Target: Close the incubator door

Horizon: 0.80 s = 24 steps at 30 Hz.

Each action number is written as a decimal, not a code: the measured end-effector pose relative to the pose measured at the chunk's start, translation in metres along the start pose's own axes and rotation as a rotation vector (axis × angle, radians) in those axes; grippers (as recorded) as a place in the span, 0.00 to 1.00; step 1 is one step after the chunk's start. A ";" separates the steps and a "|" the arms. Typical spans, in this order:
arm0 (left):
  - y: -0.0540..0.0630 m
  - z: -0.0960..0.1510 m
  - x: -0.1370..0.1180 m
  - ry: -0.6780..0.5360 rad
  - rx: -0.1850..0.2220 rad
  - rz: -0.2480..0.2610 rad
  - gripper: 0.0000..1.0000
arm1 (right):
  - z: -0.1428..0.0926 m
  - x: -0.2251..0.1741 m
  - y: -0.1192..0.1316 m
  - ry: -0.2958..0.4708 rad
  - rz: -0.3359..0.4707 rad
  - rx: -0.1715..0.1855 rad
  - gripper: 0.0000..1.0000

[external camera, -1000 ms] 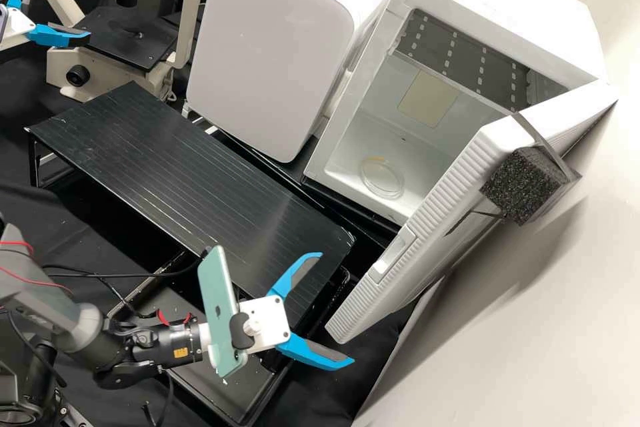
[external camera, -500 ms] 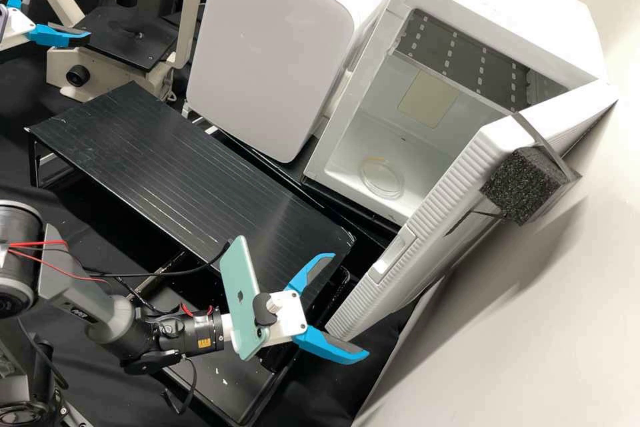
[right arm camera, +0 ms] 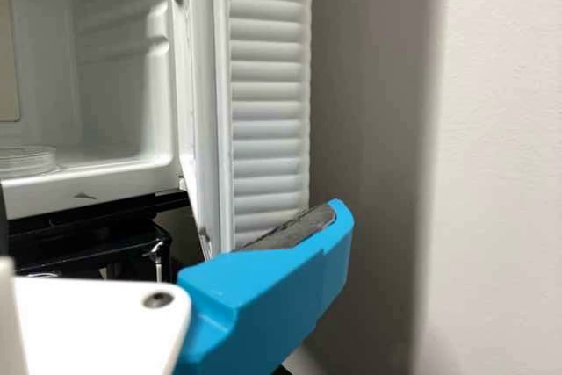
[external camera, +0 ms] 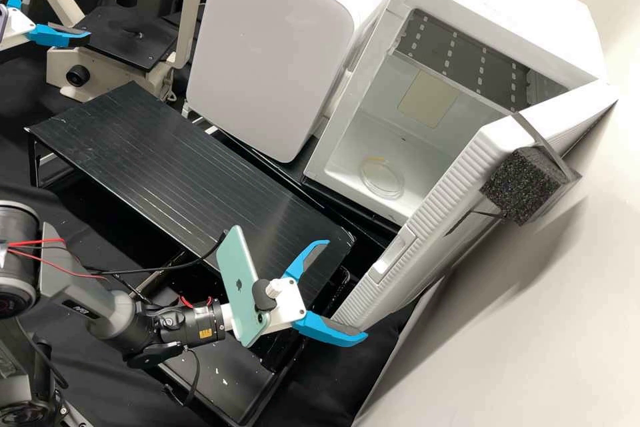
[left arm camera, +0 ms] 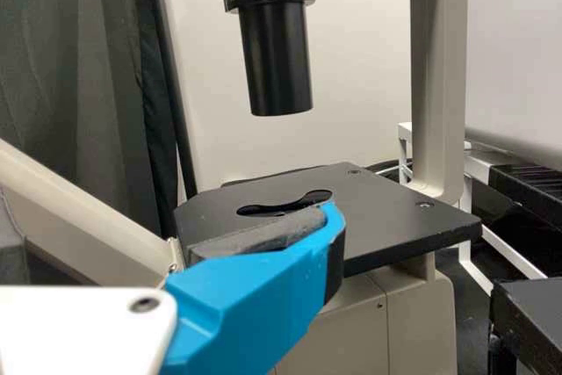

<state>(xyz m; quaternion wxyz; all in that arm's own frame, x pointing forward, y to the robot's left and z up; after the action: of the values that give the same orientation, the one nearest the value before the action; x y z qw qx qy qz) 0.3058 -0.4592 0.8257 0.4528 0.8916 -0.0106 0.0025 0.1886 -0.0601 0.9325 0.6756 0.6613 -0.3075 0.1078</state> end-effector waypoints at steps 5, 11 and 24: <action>0.000 0.000 0.000 0.000 0.000 0.000 1.00 | -0.005 -0.006 0.000 0.025 -0.022 0.046 1.00; 0.000 0.000 0.000 0.000 0.000 0.000 1.00 | -0.021 -0.031 -0.005 0.118 -0.114 0.130 1.00; 0.000 0.000 0.000 0.000 0.000 0.000 1.00 | -0.065 -0.084 -0.025 0.407 -0.323 0.182 1.00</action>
<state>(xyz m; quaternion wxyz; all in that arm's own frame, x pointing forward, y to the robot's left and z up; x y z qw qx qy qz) 0.3058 -0.4592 0.8257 0.4528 0.8916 -0.0106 0.0025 0.1540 0.0219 0.8684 0.6697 0.7245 -0.0451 0.1567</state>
